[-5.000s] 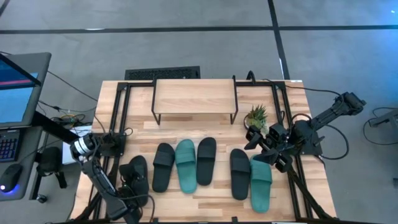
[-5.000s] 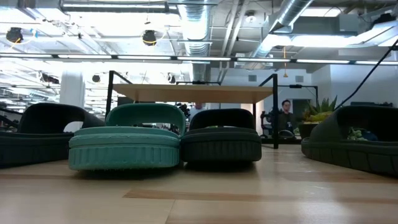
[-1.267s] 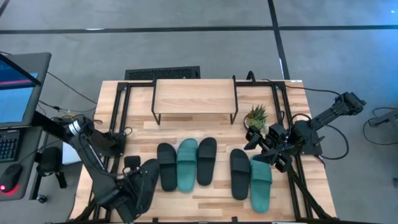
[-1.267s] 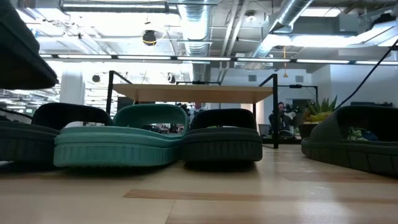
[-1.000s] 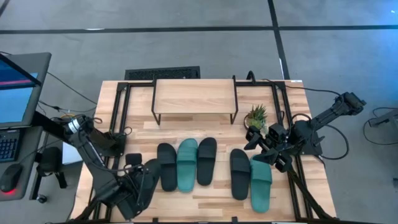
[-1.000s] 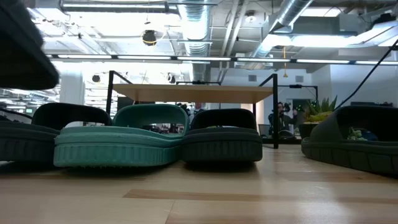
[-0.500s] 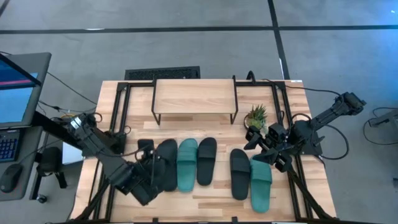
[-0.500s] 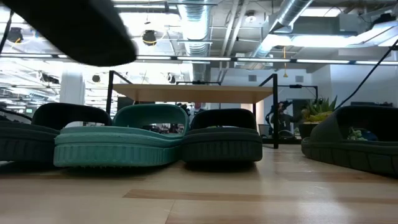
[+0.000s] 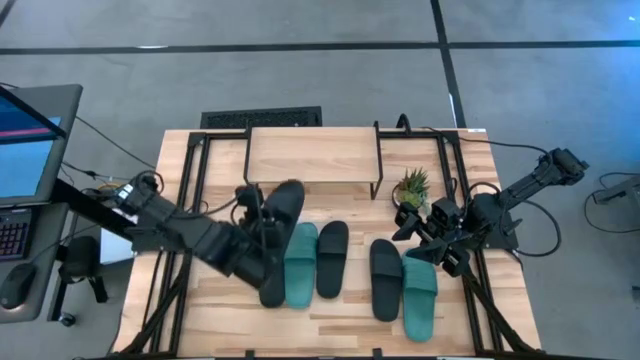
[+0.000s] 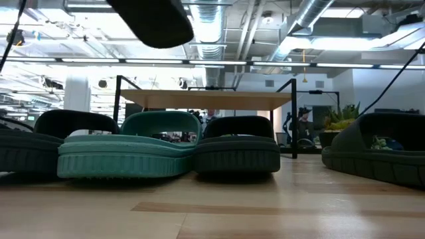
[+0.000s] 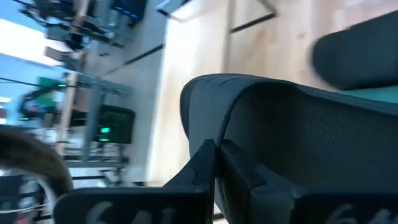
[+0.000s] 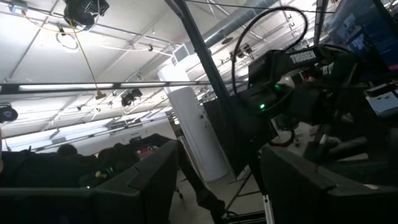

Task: Pick and place slides into the shelf
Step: Put the black slipper on the shelf

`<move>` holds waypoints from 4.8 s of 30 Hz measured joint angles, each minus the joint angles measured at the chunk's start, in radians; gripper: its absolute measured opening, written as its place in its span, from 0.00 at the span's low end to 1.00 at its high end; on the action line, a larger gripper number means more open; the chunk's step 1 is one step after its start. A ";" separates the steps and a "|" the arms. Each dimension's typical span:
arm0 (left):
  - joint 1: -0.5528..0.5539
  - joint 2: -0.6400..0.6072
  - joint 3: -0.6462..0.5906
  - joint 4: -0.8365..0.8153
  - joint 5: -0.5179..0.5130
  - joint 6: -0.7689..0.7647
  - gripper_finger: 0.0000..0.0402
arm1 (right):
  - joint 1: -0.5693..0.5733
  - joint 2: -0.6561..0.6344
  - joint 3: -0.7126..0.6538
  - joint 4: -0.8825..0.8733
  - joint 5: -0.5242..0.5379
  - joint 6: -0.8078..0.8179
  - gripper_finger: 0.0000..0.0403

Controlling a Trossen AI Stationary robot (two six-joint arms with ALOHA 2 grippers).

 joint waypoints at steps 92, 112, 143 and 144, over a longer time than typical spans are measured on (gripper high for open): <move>0.773 -0.004 -0.140 0.329 0.182 0.836 0.00 | 0.003 0.002 0.000 -0.022 0.008 0.008 0.53; 0.779 -0.004 -0.140 0.277 0.275 0.785 0.00 | 0.003 0.002 0.000 -0.022 0.008 0.008 0.53; 0.832 0.003 -0.139 0.230 0.365 0.845 0.00 | 0.003 0.001 0.000 -0.022 0.027 0.008 0.53; 0.832 0.003 -0.139 0.228 0.366 0.843 0.00 | 0.003 0.001 0.000 -0.022 0.027 0.008 0.53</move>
